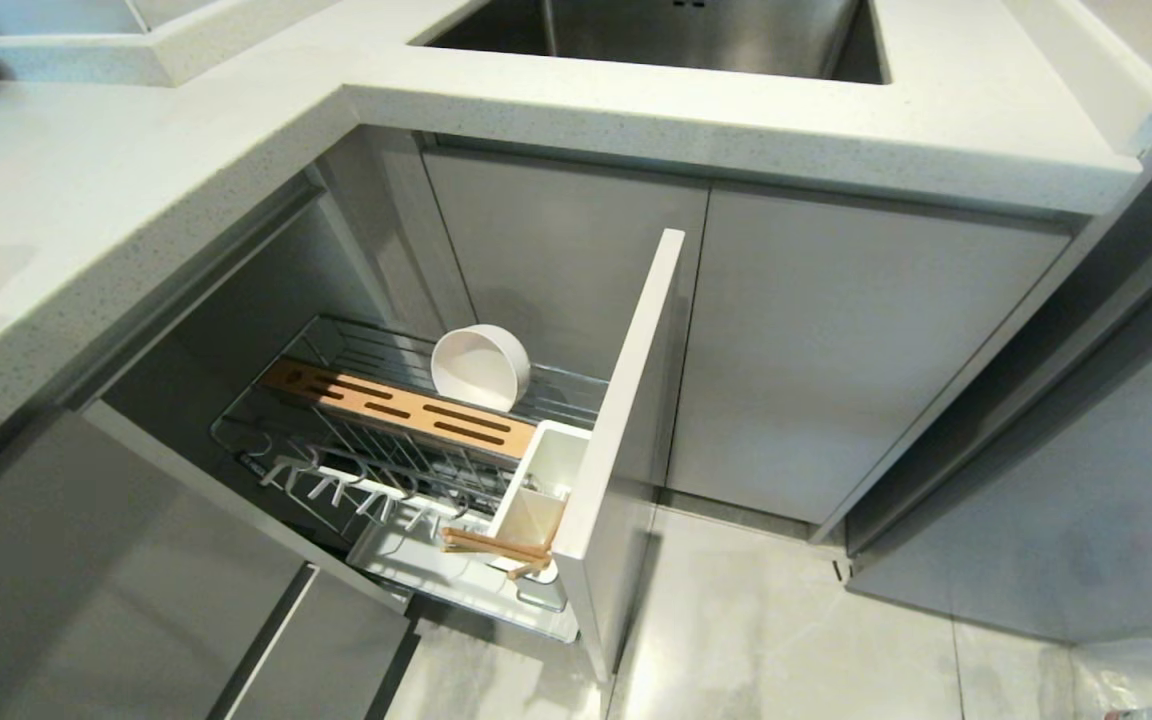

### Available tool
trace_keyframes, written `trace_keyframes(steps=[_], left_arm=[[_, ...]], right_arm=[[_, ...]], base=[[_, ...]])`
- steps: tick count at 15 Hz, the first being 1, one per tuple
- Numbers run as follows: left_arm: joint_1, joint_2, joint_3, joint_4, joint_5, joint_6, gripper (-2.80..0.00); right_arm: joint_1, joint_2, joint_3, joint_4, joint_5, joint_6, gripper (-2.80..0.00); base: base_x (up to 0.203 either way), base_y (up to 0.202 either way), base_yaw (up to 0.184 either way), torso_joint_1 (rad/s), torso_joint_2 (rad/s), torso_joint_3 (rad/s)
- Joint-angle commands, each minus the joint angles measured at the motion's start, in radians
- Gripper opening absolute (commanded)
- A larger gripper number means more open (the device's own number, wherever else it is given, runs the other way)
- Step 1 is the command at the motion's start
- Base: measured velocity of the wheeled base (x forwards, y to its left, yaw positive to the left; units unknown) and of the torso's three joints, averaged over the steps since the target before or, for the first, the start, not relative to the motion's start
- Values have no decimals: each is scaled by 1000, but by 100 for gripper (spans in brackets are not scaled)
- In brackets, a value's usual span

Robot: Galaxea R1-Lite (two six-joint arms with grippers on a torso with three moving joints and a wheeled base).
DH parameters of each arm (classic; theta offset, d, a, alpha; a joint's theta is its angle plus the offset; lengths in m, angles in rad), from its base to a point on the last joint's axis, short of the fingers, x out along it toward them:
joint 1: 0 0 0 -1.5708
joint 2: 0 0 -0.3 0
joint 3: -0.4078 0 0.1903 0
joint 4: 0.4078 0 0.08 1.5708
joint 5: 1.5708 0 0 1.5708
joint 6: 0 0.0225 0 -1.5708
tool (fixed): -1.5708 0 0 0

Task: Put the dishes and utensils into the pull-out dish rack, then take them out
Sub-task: Pick up the chopsticks and place it in the cupboard

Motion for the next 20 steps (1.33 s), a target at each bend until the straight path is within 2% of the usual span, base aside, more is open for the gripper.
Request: trace_keyframes(steps=[1, 3, 4, 5, 18, 20], left_arm=[[2, 9, -2, 5, 2, -4, 0], [2, 9, 0, 5, 2, -4, 0], [2, 9, 1, 5, 2, -4, -264], [5, 9, 0, 5, 3, -4, -280], [11, -33, -24, -5, -2, -3, -280], [-4, -75, -84, -80, -56, 1, -280]], right_arm=[[0, 0, 2, 0, 0, 1, -280], [0, 0, 2, 0, 0, 1, -280], [0, 0, 2, 0, 0, 1, -280], [0, 0, 2, 0, 0, 1, -280], [0, 0, 2, 0, 0, 1, -280], [0, 0, 2, 0, 0, 1, -280]], base=[[0, 0, 0, 0, 0, 0], [0, 0, 0, 0, 0, 0], [0, 0, 0, 0, 0, 0], [0, 0, 0, 0, 0, 0], [0, 0, 0, 0, 0, 0], [0, 0, 0, 0, 0, 0]])
